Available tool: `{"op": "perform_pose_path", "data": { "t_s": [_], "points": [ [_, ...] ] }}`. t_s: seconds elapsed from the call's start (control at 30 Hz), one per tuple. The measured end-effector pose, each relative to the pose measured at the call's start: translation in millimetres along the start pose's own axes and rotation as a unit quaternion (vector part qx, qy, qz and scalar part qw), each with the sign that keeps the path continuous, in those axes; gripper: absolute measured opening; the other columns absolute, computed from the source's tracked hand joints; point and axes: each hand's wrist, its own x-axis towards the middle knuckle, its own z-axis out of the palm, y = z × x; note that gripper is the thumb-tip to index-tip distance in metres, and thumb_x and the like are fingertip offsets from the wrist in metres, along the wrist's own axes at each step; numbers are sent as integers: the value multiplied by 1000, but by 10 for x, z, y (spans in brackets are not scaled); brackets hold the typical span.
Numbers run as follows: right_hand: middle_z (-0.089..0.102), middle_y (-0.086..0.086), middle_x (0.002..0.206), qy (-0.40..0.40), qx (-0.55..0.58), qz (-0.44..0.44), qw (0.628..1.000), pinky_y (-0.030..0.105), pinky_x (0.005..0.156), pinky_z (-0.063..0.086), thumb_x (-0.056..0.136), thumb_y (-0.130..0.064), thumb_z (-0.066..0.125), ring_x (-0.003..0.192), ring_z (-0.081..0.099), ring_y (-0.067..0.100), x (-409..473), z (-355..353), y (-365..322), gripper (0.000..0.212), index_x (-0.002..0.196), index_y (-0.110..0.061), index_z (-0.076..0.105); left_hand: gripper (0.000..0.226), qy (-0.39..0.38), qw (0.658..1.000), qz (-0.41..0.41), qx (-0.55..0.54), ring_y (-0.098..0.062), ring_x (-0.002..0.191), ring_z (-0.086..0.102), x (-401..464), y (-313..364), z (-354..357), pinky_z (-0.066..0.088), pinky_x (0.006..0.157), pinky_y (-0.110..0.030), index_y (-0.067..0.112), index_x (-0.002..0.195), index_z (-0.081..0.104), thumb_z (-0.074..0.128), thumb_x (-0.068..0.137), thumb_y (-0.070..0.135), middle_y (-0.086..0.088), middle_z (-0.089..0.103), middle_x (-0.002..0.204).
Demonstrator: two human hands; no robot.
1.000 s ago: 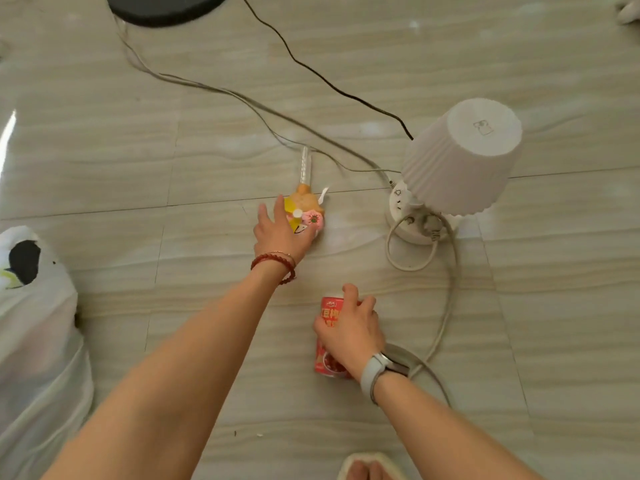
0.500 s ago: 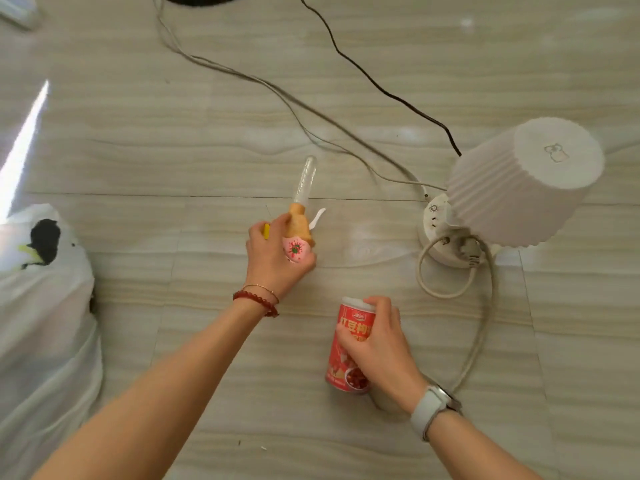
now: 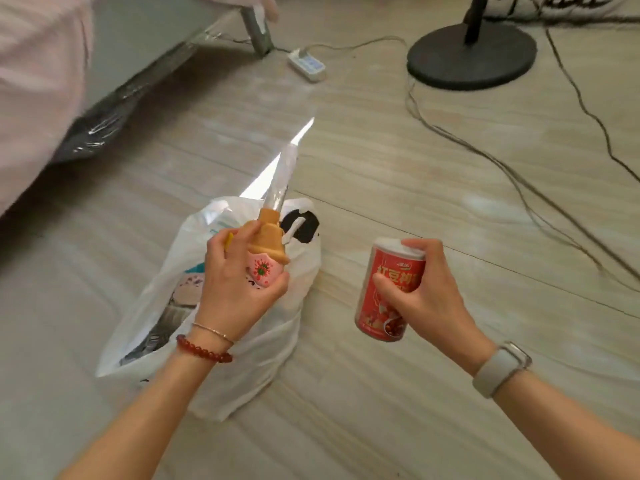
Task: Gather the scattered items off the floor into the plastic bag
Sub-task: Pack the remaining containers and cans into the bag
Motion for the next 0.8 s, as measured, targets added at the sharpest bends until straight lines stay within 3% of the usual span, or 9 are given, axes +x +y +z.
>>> {"op": "perform_pose_path", "data": {
  "t_s": [0.1,0.2,0.3,0.43,0.53,0.6,0.67,0.73,0.8],
  "points": [
    [53,5,109,14,44,-22,999,29,70,53,74,-29,70,91,60,15,207,413,-317,48,105,-33,33,81,-4,999,-50,17,-15,108,42,-84,-463,-432,43,92,-31,29,127,41,53,52,57,-6,35,129],
    [55,3,104,2,76,-38,996,24,67,52,77,-26,68,86,60,8,309,752,-536,43,106,-29,36,72,-42,996,-77,-1,-6,104,44,-313,-844,-834,37,87,-18,35,120,47,53,51,55,2,43,125],
    [53,6,111,-41,68,-54,995,24,67,53,77,-25,67,91,61,13,284,1056,-632,43,105,-33,36,54,-109,987,-117,-17,-2,91,50,-589,-1099,-1147,37,72,-11,53,98,45,53,45,56,18,49,106],
    [52,10,115,-98,34,-61,993,23,66,52,78,-26,67,94,61,18,190,1394,-690,45,106,-36,34,63,-227,959,-170,-21,-6,83,55,-714,-1302,-1237,45,68,-21,41,100,50,52,39,57,8,55,103],
    [52,10,115,-114,19,-64,991,19,63,49,78,-25,67,93,60,18,152,1539,-733,45,106,-35,34,69,-232,954,-188,-22,-6,82,53,-635,-1388,-1153,38,62,-16,32,107,52,56,44,59,5,56,106],
    [51,11,116,-116,9,-65,991,19,63,49,78,-25,68,93,60,18,152,1605,-757,46,108,-35,34,61,-177,967,-183,-2,-12,90,51,-535,-1409,-1016,39,69,-19,28,114,49,66,61,51,1,52,114],
    [51,11,116,-111,2,-67,992,19,64,49,76,-26,69,94,60,19,159,1685,-779,47,108,-34,34,62,-114,977,-175,39,-17,111,47,-429,-1439,-870,39,86,-27,24,123,44,68,71,47,-1,47,127],
    [50,11,116,-99,6,-64,993,22,67,50,75,-28,70,95,59,20,171,1763,-790,48,108,-34,35,75,-102,976,-159,108,-21,133,31,-323,-1495,-724,30,105,-33,23,135,33,65,73,51,-5,33,145],
    [50,11,116,-90,13,-63,994,29,73,53,74,-29,70,98,59,22,180,1832,-804,48,107,-33,35,77,-84,970,-144,175,-27,139,21,-264,-1538,-640,22,111,-38,21,139,28,61,76,52,-10,23,151]
  ]
}}
